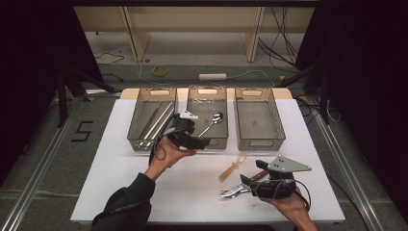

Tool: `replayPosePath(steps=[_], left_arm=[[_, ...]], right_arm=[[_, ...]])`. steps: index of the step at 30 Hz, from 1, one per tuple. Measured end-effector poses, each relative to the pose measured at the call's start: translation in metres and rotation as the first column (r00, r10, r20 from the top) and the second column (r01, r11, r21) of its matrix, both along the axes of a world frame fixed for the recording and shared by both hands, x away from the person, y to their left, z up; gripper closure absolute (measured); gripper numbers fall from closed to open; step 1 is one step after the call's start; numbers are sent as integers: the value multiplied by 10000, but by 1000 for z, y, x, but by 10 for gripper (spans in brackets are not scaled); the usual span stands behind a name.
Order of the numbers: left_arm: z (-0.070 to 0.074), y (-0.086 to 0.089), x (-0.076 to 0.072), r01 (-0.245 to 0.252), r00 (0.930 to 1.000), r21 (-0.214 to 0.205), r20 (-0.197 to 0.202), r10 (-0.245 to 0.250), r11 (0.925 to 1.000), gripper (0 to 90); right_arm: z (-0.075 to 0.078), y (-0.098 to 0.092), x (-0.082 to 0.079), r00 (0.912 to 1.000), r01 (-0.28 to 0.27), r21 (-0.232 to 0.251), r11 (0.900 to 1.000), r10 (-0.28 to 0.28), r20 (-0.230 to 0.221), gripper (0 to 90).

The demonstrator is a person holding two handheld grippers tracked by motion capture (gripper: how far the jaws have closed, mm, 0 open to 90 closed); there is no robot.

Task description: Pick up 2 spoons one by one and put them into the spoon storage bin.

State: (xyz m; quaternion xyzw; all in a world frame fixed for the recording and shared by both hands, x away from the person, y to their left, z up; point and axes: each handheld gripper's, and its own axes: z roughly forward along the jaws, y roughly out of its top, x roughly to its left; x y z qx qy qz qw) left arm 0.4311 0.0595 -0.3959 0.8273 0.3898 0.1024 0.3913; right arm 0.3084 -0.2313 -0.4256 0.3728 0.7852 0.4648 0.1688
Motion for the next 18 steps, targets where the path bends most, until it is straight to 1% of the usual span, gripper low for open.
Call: replayPosePath(steps=[2, 8, 12, 14, 16, 18], left_arm=[[-2, -3, -4, 123, 9999, 77, -105, -122, 9999, 222], [-6, -10, -17, 344, 9990, 80, -272, -342, 9994, 205], [-9, -17, -24, 600, 9976, 165, -352, -594, 9981, 198], [-10, -20, -26, 642, 9973, 239, -373, -632, 9977, 198], [-14, -24, -27, 653, 9971, 273, -408, -641, 9975, 198], [-20, -31, -30, 726, 9963, 428, -486, -705, 9964, 197]], right_arm=[[0, 0, 0, 10000, 35, 23, 10000, -35, 6, 245], [1, -4, 0, 9999, 126, 52, 9999, -126, 53, 244], [2, -7, 0, 9998, 206, 78, 9998, -206, 62, 243], [2, -8, 0, 9997, 228, 61, 9997, -228, 68, 243], [1, -9, 0, 9997, 246, 75, 9997, -246, 60, 242], [1, -10, 1, 9996, 268, 59, 9996, -268, 41, 242]])
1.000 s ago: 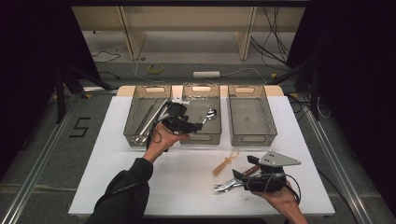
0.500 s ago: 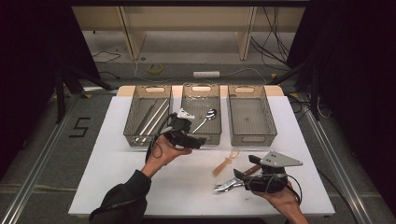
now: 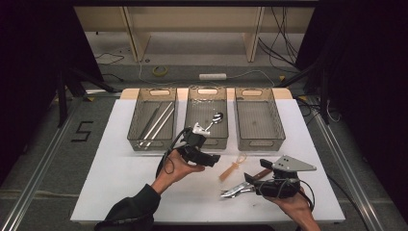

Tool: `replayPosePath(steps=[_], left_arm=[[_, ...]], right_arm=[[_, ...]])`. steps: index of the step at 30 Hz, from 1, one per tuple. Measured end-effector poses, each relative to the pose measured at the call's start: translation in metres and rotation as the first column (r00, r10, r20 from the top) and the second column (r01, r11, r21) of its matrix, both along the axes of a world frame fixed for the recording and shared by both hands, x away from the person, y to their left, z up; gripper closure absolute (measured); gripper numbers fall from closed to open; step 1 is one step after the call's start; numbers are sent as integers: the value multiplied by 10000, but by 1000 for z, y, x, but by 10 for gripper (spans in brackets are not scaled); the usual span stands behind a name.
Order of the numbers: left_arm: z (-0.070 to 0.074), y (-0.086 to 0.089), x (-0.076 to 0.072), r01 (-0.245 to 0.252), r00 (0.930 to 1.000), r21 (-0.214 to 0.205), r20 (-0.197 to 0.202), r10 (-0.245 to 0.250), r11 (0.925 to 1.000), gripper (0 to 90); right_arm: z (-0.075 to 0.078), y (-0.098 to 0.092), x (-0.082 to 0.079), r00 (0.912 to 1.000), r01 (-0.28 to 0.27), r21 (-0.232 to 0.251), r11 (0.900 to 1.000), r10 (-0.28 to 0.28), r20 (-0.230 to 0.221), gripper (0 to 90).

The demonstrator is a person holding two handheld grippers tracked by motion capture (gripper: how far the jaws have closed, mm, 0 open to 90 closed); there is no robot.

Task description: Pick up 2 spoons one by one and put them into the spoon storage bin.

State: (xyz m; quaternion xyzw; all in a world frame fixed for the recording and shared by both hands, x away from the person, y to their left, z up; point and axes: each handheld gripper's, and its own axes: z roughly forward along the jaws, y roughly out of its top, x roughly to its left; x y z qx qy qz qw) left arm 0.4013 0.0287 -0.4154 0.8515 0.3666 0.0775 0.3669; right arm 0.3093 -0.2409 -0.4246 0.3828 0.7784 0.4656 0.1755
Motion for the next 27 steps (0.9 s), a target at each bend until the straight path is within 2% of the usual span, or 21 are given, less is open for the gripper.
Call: replayPosePath(steps=[5, 9, 15, 27], left_arm=[[-14, -16, -7, 377, 9990, 379, -235, -369, 9986, 194], [-22, -24, -9, 370, 9987, 486, -372, -352, 9981, 193], [-34, -35, -12, 669, 9966, 853, -530, -625, 9941, 227], [-51, -46, -17, 1137, 9918, 1226, -720, -1054, 9859, 441]], right_arm=[[0, -1, 0, 10000, 39, -2, 10000, -39, 28, 242], [0, -1, 0, 10000, 34, -10, 10000, -34, 35, 242], [0, -2, 0, 10000, 51, 20, 10000, -51, -18, 242], [-1, -1, 0, 10000, -35, -6, 10000, 35, -26, 242]])
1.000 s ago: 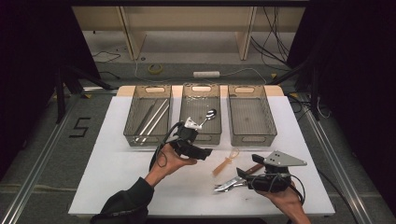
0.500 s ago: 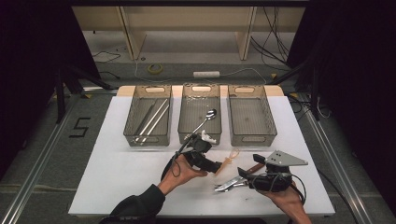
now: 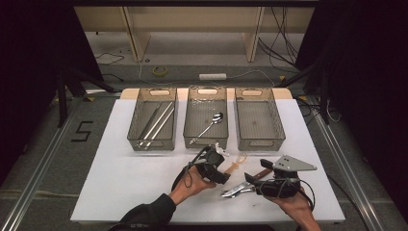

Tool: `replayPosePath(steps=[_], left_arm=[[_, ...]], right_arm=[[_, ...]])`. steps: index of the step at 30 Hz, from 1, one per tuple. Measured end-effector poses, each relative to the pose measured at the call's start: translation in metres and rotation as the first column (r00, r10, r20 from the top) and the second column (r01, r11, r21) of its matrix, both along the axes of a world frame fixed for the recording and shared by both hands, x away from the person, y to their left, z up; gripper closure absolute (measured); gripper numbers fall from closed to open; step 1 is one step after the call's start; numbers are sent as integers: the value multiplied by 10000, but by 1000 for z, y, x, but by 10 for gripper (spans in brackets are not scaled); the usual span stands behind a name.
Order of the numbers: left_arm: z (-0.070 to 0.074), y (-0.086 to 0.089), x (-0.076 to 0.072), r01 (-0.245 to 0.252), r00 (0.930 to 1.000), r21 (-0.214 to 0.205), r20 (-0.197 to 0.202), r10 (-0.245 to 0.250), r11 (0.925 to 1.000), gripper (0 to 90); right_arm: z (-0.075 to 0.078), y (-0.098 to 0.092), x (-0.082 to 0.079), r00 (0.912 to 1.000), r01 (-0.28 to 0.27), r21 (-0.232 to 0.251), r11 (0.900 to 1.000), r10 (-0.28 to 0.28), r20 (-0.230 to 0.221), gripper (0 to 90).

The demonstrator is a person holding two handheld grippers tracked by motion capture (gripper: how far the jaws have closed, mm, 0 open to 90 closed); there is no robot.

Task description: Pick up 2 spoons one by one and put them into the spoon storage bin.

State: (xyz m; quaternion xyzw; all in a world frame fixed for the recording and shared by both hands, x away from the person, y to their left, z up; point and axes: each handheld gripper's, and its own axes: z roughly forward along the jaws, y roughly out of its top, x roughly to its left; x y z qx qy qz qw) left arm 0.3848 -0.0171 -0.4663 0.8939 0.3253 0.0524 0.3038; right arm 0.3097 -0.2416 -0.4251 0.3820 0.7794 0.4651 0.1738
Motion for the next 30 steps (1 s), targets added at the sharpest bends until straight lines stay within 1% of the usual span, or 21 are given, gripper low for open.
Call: replayPosePath(steps=[2, 4, 7, 9, 12, 17, 19, 22, 27, 29, 30], left_arm=[[-2, -2, -1, 87, 10000, 53, 10, -87, 9999, 471], [-4, -4, -2, 106, 9999, 48, -90, -106, 9999, 499], [-7, -7, -1, 93, 9999, 135, -45, -92, 9999, 540], [-9, -8, -2, 143, 9999, 189, 19, -143, 9997, 568], [-9, -9, -3, 198, 9994, 412, 273, -209, 9990, 598], [-8, -9, -3, 237, 9988, 563, 409, -261, 9981, 666], [-8, -10, -3, 271, 9988, 537, 399, -293, 9982, 701], [-9, -10, -4, 306, 9985, 468, 446, -327, 9984, 722], [-9, -8, -3, 396, 9981, 338, 454, -411, 9986, 733], [-9, -7, -4, 369, 9984, 202, 431, -378, 9991, 736], [-8, -6, -4, 429, 9980, 193, 448, -438, 9989, 736]], right_arm=[[0, 0, 0, 10000, -2, -5, 10000, 2, -14, 243], [0, 0, 0, 10000, -11, 9, 10000, 11, -31, 243], [0, 0, 0, 10000, -22, -24, 10000, 22, -12, 243], [0, 0, 0, 10000, -21, -21, 10000, 21, -17, 243], [0, 0, 0, 10000, -17, -30, 10000, 17, -15, 244], [-1, 1, 0, 10000, -16, -39, 10000, 16, -30, 244], [-1, 1, 0, 10000, -34, -52, 10000, 34, -15, 244], [-1, 1, 0, 10000, -35, -55, 10000, 35, -10, 244], [-1, 1, 0, 10000, -41, -56, 10000, 41, -22, 245], [0, 1, 0, 10000, -16, -40, 10000, 16, -34, 244], [-1, 1, 0, 10000, -16, -43, 10000, 15, -32, 245]])
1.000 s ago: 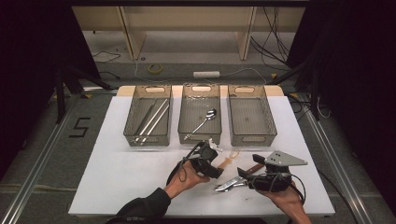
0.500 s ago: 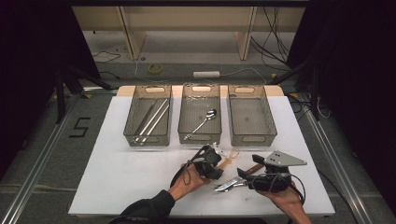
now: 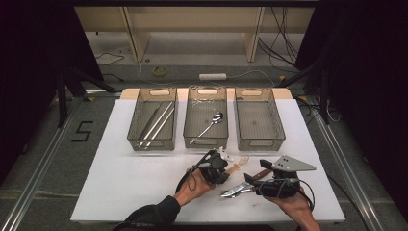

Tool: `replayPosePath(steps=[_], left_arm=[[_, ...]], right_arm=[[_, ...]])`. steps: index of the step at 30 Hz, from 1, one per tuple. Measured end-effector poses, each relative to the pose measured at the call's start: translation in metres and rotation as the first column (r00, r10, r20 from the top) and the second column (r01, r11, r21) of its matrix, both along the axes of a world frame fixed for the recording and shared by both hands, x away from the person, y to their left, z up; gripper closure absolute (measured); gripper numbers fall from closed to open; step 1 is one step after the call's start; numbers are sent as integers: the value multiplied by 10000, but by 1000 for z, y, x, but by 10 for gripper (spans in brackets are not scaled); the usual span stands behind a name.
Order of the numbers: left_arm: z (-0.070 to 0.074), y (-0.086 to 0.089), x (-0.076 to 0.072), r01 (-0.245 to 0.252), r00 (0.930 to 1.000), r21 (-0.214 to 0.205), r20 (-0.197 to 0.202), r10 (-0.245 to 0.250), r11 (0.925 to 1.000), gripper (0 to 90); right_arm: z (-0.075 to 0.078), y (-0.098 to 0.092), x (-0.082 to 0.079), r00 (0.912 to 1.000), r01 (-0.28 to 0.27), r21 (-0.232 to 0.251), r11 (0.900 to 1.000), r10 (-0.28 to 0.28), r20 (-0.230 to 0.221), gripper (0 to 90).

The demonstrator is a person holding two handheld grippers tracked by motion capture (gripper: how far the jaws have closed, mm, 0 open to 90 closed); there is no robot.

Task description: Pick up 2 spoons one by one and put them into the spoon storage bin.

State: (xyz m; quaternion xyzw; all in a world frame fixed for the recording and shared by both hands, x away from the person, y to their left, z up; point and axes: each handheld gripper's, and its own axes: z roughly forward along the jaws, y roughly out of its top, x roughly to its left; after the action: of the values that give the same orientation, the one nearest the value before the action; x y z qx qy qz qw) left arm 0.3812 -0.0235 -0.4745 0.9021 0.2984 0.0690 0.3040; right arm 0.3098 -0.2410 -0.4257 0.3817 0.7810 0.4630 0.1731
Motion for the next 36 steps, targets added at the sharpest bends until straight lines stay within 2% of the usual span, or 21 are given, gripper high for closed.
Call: replayPosePath(steps=[4, 9, 18, 28, 33, 36], left_arm=[[6, 2, 0, 149, 9999, -63, 59, -149, 9999, 739], [22, 10, 2, 275, 9991, -325, 317, -264, 9991, 739], [53, 28, 10, 11, 9973, -1043, 728, 65, 9945, 738], [73, 41, 17, -227, 9940, -1577, 1024, 392, 9872, 738], [81, 49, 27, -472, 9902, -1758, 1216, 693, 9833, 737], [85, 55, 33, -701, 9873, -1952, 1265, 960, 9783, 737]], right_arm=[[0, 0, 0, 10000, -13, 15, 10000, 13, 27, 245], [0, -1, 0, 10000, -8, 33, 10000, 8, 15, 244], [0, -1, 0, 10000, -4, 29, 10000, 4, 14, 244], [0, -1, 1, 10000, 23, 7, 10000, -23, -35, 244], [-1, 0, 1, 10000, 12, 0, 10000, -12, -40, 244], [-1, -1, 1, 10000, 31, 34, 10000, -31, -46, 244]])
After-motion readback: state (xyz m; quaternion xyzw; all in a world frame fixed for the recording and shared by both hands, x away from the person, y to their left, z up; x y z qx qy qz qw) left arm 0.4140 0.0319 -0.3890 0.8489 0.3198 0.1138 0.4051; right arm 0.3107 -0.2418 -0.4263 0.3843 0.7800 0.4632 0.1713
